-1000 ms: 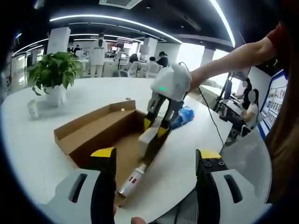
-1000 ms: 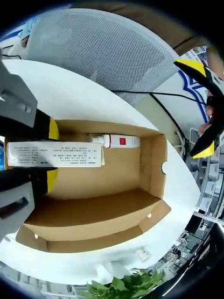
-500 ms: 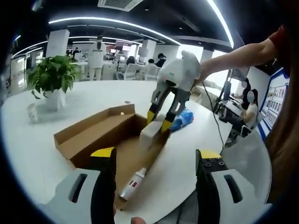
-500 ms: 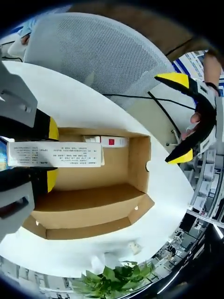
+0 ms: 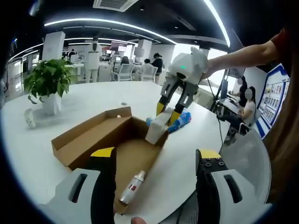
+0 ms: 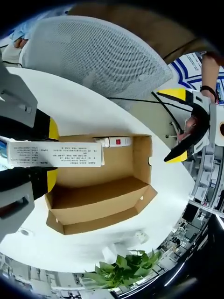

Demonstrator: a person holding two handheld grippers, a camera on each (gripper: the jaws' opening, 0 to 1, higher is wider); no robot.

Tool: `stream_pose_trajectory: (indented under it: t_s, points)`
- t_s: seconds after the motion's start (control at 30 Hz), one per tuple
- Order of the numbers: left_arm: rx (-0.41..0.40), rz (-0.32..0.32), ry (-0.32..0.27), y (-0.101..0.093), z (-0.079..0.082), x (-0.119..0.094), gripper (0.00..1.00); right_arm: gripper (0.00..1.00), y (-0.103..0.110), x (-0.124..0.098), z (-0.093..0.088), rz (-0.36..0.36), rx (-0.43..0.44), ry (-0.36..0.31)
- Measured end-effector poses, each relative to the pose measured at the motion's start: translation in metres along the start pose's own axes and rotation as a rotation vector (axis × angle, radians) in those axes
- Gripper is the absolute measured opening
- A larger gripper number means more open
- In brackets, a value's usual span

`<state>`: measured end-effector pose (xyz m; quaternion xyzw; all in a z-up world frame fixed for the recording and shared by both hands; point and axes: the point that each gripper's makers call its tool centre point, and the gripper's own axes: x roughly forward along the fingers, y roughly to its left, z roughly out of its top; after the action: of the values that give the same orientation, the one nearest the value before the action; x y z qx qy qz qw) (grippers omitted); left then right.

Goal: Operate the shoe box by opening the lid, removing the specified soft item, and placing it in the target area until the item is outside and the box remains undamaged.

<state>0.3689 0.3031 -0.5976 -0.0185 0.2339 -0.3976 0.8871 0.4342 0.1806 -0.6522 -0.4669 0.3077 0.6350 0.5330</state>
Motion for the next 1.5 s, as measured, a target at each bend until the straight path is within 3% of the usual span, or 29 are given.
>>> stream_pose_trajectory:
  t_s: [0.77, 1.17, 1.5]
  points:
    - [0.055, -0.111, 0.039, -0.036, 0.013, 0.049, 0.69, 0.15, 0.047, -0.041, -0.113, -0.066, 0.198, 0.048]
    - [0.054, -0.143, 0.06, -0.049, 0.012, 0.068, 0.69, 0.15, 0.068, -0.048, -0.151, -0.077, 0.267, 0.05]
    - [0.052, -0.153, 0.07, -0.057, 0.013, 0.082, 0.69, 0.15, 0.061, -0.061, -0.179, -0.089, 0.29, 0.057]
